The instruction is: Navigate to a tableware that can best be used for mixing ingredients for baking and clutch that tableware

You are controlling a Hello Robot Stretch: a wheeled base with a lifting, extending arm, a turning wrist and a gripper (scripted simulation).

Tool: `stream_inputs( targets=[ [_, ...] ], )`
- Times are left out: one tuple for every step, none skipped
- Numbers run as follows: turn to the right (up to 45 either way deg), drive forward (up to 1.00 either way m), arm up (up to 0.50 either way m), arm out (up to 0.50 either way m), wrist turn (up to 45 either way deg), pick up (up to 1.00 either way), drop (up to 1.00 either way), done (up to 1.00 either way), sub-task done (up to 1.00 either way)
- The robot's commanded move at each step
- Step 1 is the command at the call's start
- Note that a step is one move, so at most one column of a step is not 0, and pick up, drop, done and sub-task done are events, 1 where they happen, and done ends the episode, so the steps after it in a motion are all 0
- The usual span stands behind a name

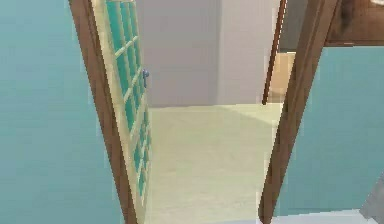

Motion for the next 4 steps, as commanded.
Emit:
stream_inputs(
  targets=[
    [3.0, 0.00, 0.00, 0.00, 0.0, 0.00, 0.00, 0.00, 0.00],
    [0.0, 1.00, 0.00, 0.00, 0.0, 0.00, 0.00, 0.00, 0.00],
    [0.0, 0.25, 0.00, 0.00, 0.0, 0.00, 0.00, 0.00, 0.00],
    [45.0, 0.00, 0.00, 0.00, 0.0, 0.00, 0.00, 0.00, 0.00]
  ],
)
